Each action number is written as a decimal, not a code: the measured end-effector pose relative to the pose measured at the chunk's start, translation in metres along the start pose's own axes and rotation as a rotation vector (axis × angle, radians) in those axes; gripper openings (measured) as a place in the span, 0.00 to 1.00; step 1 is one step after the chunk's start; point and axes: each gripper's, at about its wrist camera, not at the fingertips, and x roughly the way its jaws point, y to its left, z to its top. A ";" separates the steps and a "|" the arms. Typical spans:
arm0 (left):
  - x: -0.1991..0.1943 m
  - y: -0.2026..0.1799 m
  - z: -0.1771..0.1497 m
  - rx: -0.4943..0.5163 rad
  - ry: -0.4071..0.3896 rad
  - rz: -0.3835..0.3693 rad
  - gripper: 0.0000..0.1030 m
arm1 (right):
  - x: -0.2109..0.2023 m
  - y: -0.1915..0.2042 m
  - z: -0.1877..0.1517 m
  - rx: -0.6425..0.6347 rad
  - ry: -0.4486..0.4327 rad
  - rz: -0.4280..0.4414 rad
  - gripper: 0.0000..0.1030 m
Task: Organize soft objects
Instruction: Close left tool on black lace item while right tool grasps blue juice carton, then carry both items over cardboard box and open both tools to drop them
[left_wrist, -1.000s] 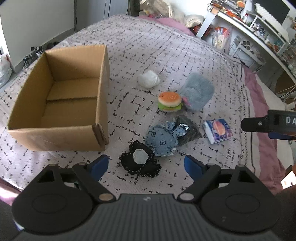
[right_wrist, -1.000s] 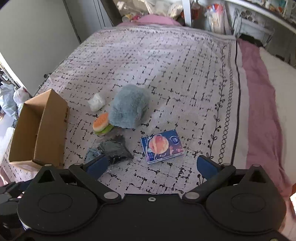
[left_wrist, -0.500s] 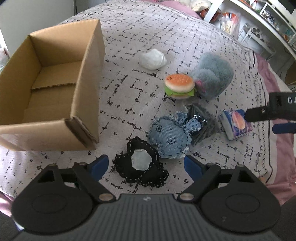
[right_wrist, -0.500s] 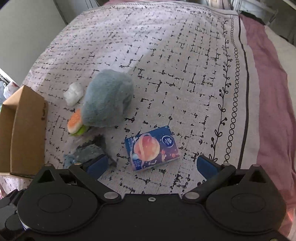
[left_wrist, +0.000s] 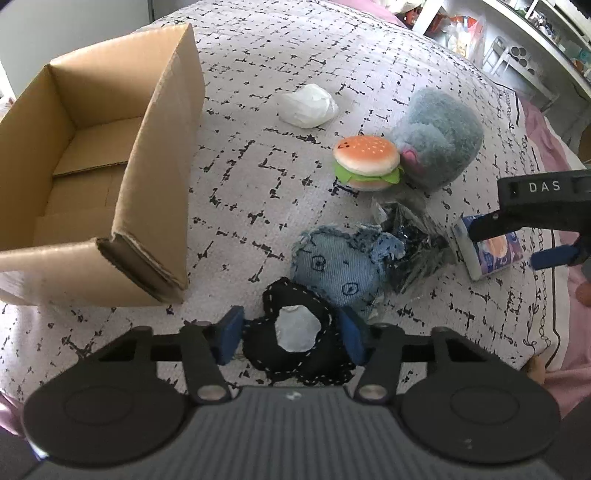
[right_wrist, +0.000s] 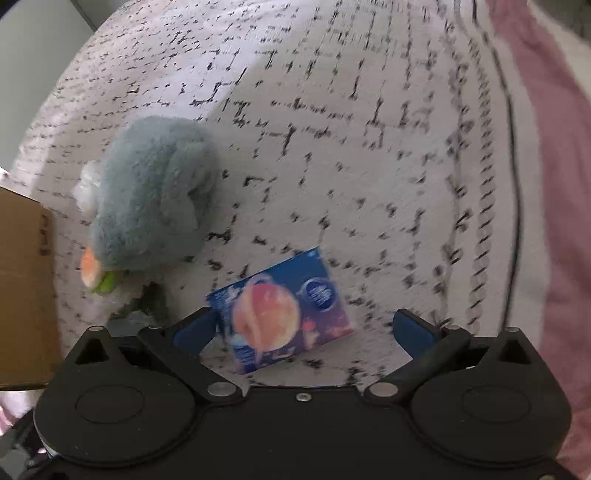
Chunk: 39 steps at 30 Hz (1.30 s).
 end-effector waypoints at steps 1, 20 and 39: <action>0.000 0.000 0.000 -0.002 -0.002 -0.004 0.46 | 0.001 0.000 -0.001 -0.005 0.000 -0.007 1.00; -0.055 -0.004 0.001 -0.023 -0.101 -0.081 0.40 | -0.040 0.011 -0.015 -0.026 -0.102 -0.022 0.75; -0.124 0.014 0.023 0.010 -0.231 -0.109 0.40 | -0.124 0.070 -0.037 -0.068 -0.289 0.042 0.75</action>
